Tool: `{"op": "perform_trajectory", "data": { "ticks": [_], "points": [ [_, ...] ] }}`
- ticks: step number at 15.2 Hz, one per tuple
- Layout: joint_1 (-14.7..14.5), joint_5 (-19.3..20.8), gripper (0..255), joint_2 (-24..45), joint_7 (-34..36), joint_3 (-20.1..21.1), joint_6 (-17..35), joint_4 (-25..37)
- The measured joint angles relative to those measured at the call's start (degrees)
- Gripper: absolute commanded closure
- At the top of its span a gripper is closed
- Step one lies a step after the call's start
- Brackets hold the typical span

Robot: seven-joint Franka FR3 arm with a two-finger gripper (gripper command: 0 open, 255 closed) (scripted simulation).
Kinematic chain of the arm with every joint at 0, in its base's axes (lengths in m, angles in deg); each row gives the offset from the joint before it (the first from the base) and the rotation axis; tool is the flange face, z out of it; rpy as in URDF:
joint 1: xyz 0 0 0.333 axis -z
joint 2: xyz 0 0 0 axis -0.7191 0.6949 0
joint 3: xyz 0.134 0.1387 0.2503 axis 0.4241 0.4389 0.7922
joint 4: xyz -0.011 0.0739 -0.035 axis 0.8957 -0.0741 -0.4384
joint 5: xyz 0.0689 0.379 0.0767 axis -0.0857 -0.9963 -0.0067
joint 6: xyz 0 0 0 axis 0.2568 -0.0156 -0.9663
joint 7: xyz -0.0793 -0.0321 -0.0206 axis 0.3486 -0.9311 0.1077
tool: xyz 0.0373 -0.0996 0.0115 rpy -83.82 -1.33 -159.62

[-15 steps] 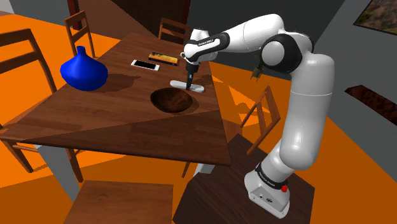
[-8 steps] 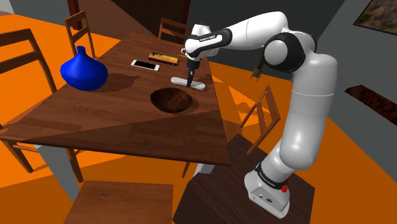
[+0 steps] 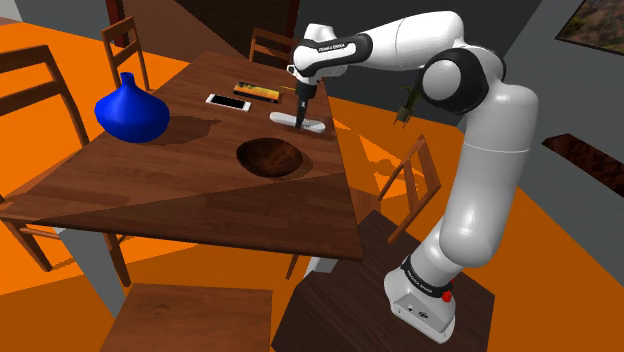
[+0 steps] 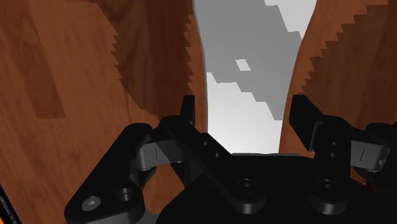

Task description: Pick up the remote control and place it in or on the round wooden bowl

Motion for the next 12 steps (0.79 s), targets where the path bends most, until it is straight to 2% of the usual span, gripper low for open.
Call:
{"op": "perform_trajectory", "data": {
  "ticks": [9, 12],
  "points": [
    [0.0, 0.4, 255, -1.5, 0.2, -0.2, -6.5, 5.0],
    [-1.0, 0.9, 255, -3.6, 1.5, 0.1, -6.9, 3.4]
  ]
}}
